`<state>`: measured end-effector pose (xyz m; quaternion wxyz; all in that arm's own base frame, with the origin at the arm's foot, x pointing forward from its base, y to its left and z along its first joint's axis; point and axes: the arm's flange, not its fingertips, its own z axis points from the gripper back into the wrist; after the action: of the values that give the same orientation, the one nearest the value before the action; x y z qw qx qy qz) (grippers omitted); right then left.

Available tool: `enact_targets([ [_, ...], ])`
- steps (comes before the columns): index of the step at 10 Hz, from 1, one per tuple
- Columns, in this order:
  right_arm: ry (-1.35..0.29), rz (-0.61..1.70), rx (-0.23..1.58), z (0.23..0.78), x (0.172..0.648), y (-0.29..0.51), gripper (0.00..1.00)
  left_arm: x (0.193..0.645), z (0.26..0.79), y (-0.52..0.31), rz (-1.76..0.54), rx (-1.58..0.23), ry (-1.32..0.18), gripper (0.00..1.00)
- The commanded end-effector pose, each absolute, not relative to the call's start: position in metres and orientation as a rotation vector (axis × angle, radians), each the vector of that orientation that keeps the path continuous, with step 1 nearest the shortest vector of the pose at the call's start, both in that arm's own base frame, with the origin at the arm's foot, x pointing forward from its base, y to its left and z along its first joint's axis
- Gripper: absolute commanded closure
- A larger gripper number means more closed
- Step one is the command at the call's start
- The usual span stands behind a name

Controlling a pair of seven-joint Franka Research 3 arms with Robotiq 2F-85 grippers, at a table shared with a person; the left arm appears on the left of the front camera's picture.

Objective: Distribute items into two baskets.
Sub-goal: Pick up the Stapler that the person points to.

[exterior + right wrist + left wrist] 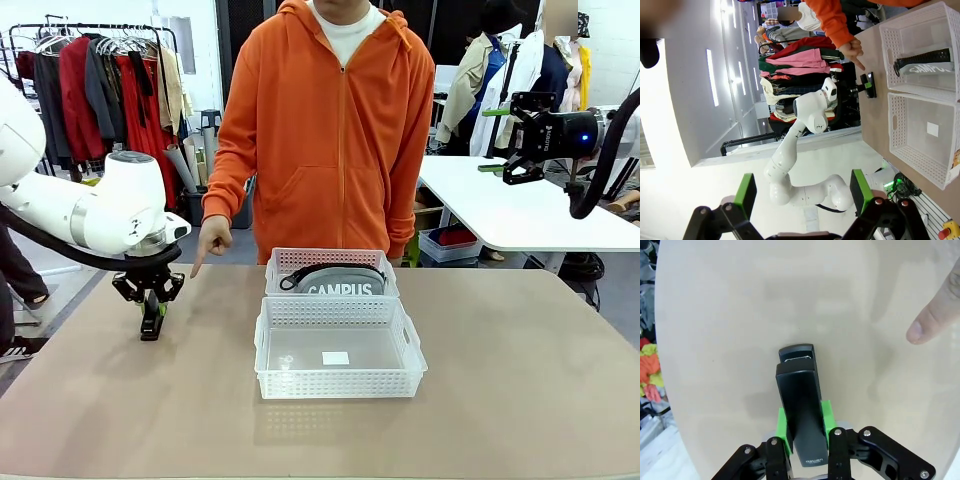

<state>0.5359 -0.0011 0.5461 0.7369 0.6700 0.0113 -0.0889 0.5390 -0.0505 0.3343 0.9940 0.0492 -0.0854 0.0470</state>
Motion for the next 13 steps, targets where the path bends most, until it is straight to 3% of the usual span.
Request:
enact_targets([
  [1,0.019,-0.188,1.472,0.549,0.536,-0.001,0.00,0.536,0.343,-0.051,0.133,0.154,-0.174,1.00],
  [3,0.019,-0.188,1.472,0.549,0.536,-0.001,0.00,0.532,0.374,-0.046,0.185,0.164,-0.181,1.00],
  [9,0.019,-0.188,1.472,0.549,0.536,-0.001,0.00,0.505,0.534,-0.034,0.181,-0.008,-0.104,1.00],
  [13,0.019,-0.188,1.472,0.549,0.536,-0.001,0.00,0.497,0.605,-0.045,0.113,-0.027,-0.172,1.00],
])
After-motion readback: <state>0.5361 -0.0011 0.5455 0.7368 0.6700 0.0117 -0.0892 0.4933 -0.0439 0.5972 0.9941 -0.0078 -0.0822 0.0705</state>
